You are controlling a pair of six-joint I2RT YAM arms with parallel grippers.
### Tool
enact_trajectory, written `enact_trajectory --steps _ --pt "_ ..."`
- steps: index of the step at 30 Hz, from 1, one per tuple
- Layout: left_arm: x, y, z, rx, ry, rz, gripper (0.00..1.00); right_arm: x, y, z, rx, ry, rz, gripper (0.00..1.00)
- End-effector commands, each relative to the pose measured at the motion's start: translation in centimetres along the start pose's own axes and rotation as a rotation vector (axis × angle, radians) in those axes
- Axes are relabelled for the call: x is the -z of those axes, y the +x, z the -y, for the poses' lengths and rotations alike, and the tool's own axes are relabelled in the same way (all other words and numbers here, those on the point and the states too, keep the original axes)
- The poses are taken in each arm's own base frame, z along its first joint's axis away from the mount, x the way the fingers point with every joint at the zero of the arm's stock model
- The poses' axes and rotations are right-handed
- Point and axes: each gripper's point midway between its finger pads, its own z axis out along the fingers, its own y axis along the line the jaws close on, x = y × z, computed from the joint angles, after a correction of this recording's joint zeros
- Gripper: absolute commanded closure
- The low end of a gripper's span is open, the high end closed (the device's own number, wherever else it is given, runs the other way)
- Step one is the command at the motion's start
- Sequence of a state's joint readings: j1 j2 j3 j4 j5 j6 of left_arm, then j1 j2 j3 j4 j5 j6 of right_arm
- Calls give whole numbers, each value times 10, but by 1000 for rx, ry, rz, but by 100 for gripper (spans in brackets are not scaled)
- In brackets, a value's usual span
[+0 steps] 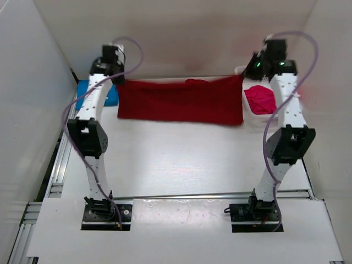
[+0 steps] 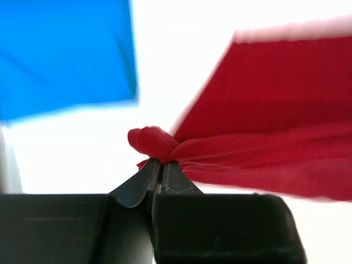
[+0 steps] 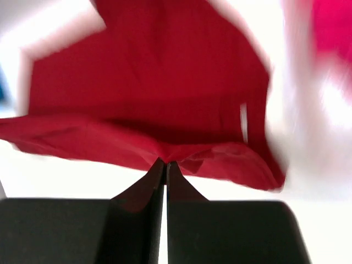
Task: Fold and stack the t-shirts
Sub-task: Flatten out the tshirt
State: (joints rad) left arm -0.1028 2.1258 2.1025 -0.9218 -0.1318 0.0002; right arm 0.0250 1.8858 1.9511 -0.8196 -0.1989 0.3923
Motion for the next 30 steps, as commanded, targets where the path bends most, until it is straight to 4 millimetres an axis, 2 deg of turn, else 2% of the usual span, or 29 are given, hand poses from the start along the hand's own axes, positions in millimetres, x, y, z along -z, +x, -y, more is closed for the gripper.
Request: enact_trajectory --steps 1,2,3,4,5,6,7,8,9,10,11,12,13,14,15,16,17,18,19,21,22,23,25,26,27,30 --pt "135 -105 -45 89 -108 422 90 215 -124 -74 131 -140 613 100" --pt "146 -107 -41 87 -108 443 90 226 -122 -71 122 -143 646 100" --pt "154 -99 -33 75 -101 439 90 230 -98 -60 113 -130 635 100" --pt "157 -92 -30 68 -102 429 90 235 -95 -61 124 -144 671 100" --pt "158 -82 -25 58 -94 411 90 234 -80 -60 128 -159 650 100" --pt "158 -60 -17 37 -81 373 90 250 -63 -61 136 -173 661 100" --pt "158 -48 -12 26 -73 353 90 225 -40 -45 112 -145 588 100" --pt "159 -36 -10 16 -75 335 90 237 -25 -44 116 -150 601 100" --pt "160 -14 -7 2 -69 302 90 234 -12 -39 98 -147 582 100" --pt "161 0 -6 -9 -79 278 90 210 15 -24 68 -132 504 100" --pt "161 10 -9 -12 -92 262 90 219 32 -25 67 -155 509 100" --pt "160 28 -12 -22 -103 214 90 214 48 -22 65 -166 481 100" --pt "158 52 -13 -34 -105 170 90 192 77 -10 49 -168 401 100" --pt "157 66 -17 -41 -120 136 90 200 96 -7 35 -171 399 100" --pt "157 81 -20 -49 -134 103 90 196 113 0 12 -165 377 100" --pt "154 112 -21 -71 -137 22 90 193 129 6 -4 -159 356 100" --pt "152 127 -24 -82 -148 -19 90 187 160 18 -41 -149 321 100" --pt "151 143 -22 -101 -144 -60 90 184 175 23 -60 -145 306 100" --pt "146 173 -23 -120 -147 -130 90 180 201 29 -71 -156 286 100" --pt "143 205 -27 -154 -170 -210 90 174 234 37 -128 -159 219 100" --pt "139 232 -28 -171 -172 -268 90 171 254 41 -142 -174 194 100" --pt "137 247 -32 -186 -189 -312 90 168 273 46 -171 -162 146 100" --pt "138 271 -34 -201 -191 -363 90 170 293 48 -204 -179 127 100" --pt "140 291 -37 -215 -193 -408 90 163 306 52 -229 -175 94 100" --pt "140 298 -37 -217 -193 -417 90 162 316 50 -241 -198 64 100" --pt "147 321 -42 -231 -203 -457 90 159 330 56 -260 -189 43 100"
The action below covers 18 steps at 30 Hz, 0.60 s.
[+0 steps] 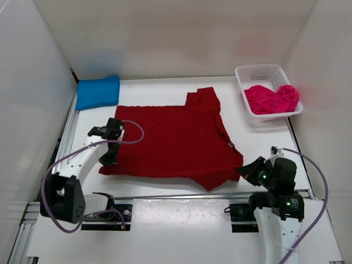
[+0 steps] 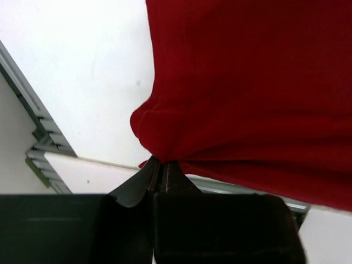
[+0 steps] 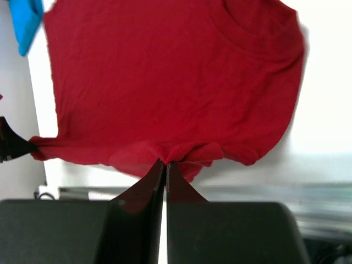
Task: Fold and stack the t-shirts
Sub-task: Flatten out the tshirt, then fold the flattened tshirt in 1/3 of the way
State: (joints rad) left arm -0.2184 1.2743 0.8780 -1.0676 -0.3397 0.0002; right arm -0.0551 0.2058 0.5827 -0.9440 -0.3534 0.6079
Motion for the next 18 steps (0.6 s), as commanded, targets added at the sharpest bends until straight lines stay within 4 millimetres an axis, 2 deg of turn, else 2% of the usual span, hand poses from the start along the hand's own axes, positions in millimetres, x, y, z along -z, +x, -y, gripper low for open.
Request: enact_trajectory --steps 1,3,6,9,11,14,15,16,18 --pt "4 15 -10 3 -48 5 90 1 21 3 -65 -1 -78 100" --pt "2 28 -7 -11 -38 -31 90 -5 21 9 -85 33 -106 100" --pt "0 29 -5 -16 -27 -46 90 -17 11 3 -71 14 -140 100" --pt "-2 18 -6 -7 -28 -46 90 -30 -8 -3 -12 2 -148 100" --pt "-4 13 -3 -6 -19 -45 90 -36 -18 0 34 26 -140 100" --pt "-13 19 -4 -5 -31 -68 90 -40 -16 4 47 54 -176 100" --pt "-18 28 -3 -7 -31 -101 90 -41 -12 7 41 60 -186 100" --pt "-20 25 -5 11 -33 -92 90 -43 -5 13 35 67 -197 100" --pt "-24 27 -4 24 -19 -102 90 -42 -4 13 32 61 -186 100"
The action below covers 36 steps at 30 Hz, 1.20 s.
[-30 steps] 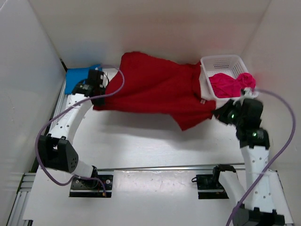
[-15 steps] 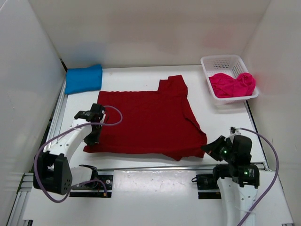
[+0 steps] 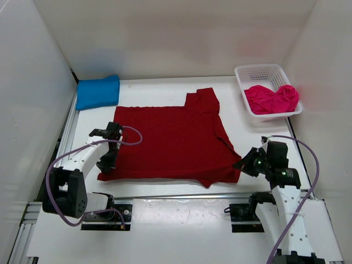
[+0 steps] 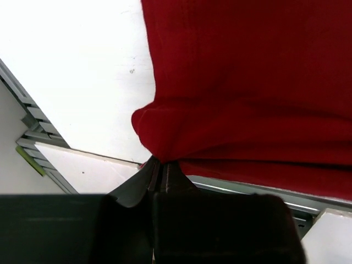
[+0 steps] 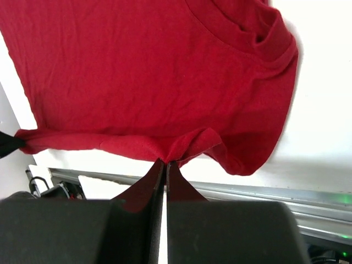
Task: Fold and stack the t-shirts
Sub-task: Fold the flattened tshirt in 1/3 of the way
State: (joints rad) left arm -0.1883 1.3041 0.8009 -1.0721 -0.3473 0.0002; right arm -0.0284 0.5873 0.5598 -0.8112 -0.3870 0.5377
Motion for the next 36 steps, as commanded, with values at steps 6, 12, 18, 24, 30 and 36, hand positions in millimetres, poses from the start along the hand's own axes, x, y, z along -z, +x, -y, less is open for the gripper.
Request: enact_trajectory --steps 6,12,18,24,30,36 --pt "5 -45 -9 61 2 63 90 -12 -33 -9 67 -22 77 100" --pt "5 -78 -7 55 21 46 90 -31 -87 -19 163 14 104 100" --pt "-9 -90 -3 42 22 8 89 -60 -110 -26 238 37 16 100" --pt "-17 -102 -6 59 21 -8 83 -88 -117 -35 292 63 -58 100" --pt "-17 -120 -18 126 56 12 77 -110 -123 -26 295 137 -92 100" --pt "-31 -112 -20 185 136 -44 56 -123 -144 -33 285 154 -90 72"
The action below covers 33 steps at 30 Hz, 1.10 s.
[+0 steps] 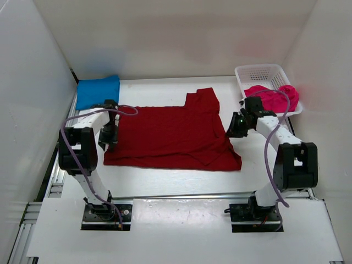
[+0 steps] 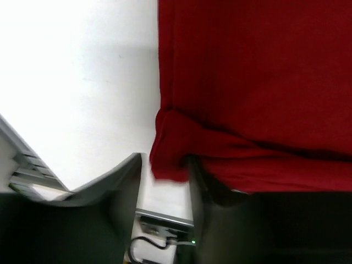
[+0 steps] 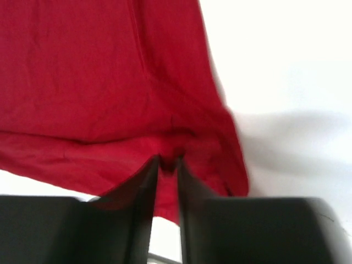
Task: Fold and stack the t-shirts
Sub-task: Fold the flattened tshirt in 1/3 of the way
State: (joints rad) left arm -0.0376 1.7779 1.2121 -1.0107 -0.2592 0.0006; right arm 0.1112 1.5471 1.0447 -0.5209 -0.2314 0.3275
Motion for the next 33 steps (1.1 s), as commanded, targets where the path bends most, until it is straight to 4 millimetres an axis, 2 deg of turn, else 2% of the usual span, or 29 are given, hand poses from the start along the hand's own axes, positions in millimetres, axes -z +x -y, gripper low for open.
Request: enact_trajectory --steps 1,2,3,4,6,7,8,10,11,13,14,15,16,17,20,23,27,30,31,33 --pt "-2 0 2 55 99 -13 47 5 -38 -12 52 4 62 57" --pt "-1 -4 0 76 122 -3 42 5 -41 -13 50 7 53 50" --pt "-1 -4 -9 119 141 -9 39 8 -43 -14 60 10 45 48" --pt "3 -13 -16 152 158 17 37 16 -55 -16 64 29 71 46" --pt "13 -21 -28 218 206 65 31 26 -50 -15 59 43 57 41" --pt "20 -22 -45 278 215 98 30 28 -43 -12 56 56 49 38" --pt "24 -21 -52 304 223 117 30 39 -36 -13 57 55 51 38" --pt "26 -15 -59 340 227 140 30 44 -17 -7 39 73 30 33" --pt "24 1 -53 338 230 121 30 45 6 1 20 81 5 33" --pt "16 17 -48 336 223 96 31 44 31 9 -4 92 -25 26" --pt "8 33 -36 317 231 62 31 42 53 17 -27 103 -55 26" --pt "1 38 -33 315 233 50 31 41 61 19 -39 105 -59 20" --pt "-3 43 -27 300 236 36 31 42 67 22 -53 110 -46 20" --pt "-7 48 -24 299 237 33 31 38 84 29 -72 124 -81 16" --pt "-16 53 -13 296 279 7 31 31 97 28 -100 93 -91 15" --pt "-23 49 -7 284 296 -3 30 21 116 39 -141 93 -123 14" --pt "-27 38 0 250 297 9 30 11 127 47 -195 78 -144 14" --pt "-31 36 8 216 292 -2 30 5 132 47 -202 63 -167 14" --pt "-34 35 8 216 292 -2 31 4 136 49 -220 77 -173 15" --pt "-33 37 16 188 294 -8 43 3 137 62 -230 146 -158 15"
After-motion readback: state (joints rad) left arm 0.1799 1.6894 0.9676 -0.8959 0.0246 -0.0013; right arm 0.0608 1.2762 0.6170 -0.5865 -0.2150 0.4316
